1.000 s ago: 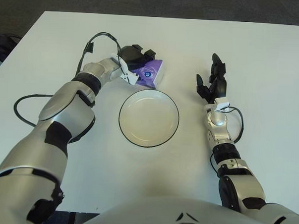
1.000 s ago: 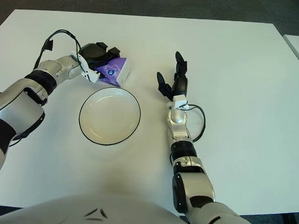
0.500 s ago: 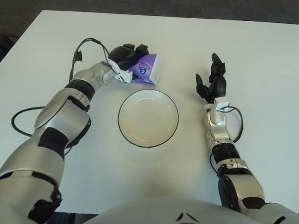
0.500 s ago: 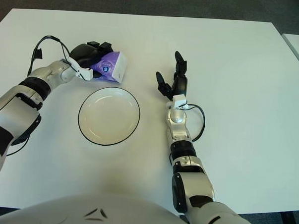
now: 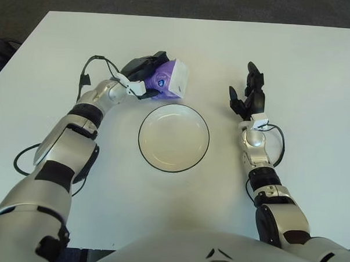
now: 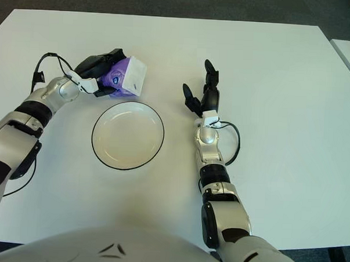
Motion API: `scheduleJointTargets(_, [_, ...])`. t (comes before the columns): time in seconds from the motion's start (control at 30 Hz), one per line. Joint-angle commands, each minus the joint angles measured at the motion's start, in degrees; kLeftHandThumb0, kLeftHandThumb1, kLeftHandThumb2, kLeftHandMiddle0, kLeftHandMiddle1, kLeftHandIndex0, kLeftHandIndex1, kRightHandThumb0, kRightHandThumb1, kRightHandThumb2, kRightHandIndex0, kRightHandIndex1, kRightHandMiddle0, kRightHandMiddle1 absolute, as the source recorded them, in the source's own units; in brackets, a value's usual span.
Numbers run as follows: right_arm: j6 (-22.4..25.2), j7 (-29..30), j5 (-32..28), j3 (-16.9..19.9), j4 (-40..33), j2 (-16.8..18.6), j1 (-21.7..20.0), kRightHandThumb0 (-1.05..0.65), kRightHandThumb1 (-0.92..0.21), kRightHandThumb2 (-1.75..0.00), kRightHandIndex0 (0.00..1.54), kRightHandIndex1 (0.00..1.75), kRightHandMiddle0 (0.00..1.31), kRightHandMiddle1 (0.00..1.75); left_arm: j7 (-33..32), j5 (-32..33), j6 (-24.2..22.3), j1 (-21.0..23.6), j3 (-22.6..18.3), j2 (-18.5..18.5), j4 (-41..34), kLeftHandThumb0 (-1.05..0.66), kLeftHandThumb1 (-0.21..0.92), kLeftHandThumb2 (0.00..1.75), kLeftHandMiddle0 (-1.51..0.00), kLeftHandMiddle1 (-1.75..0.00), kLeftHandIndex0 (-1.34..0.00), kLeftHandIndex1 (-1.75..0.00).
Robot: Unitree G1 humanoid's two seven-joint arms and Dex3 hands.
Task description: Put the tissue paper into the plate.
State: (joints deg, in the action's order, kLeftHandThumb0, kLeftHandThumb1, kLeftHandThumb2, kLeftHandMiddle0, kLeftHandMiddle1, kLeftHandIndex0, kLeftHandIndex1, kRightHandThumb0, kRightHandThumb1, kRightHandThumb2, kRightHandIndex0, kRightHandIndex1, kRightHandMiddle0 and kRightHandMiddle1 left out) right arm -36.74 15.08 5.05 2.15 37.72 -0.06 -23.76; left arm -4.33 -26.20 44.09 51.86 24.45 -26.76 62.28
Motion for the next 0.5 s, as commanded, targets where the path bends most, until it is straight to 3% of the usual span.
scheduleJointTargets(0.0, [0.2,-0.3,0.7,-0.1,7.8,0.3,9.2,-0.6,-0.89,-0.38,0.38,0.04,0.0,0.42,1.5,1.7,3.3,-2.3,-2.5,-1.8,-3.9,0.0,0.08,1.57,-0.81,-1.67,-0.56,-1.75])
scheduleJointTargets(0.33, [0.5,-1.1,0.2,0.2,7.5,0.4,9.3,-0.62,-0.89,-0.37,0.38,0.04,0.0,0.43,3.4,2.9,6.5,-4.6,-6.0,-2.8,-10.5,0.0,0.07,1.57,-0.82,-1.66,-0.57,-1.75])
scheduleJointTargets(0.47, [0.6,-1.3,0.1,0.3,7.5,0.6,9.1,-0.62,-0.9,-0.36,0.38,0.04,0.0,0.43,5.2,4.3,7.1,-6.5,-7.4,-3.2,-17.7,0.0,0.07,1.58,-0.82,-1.67,-0.57,-1.75])
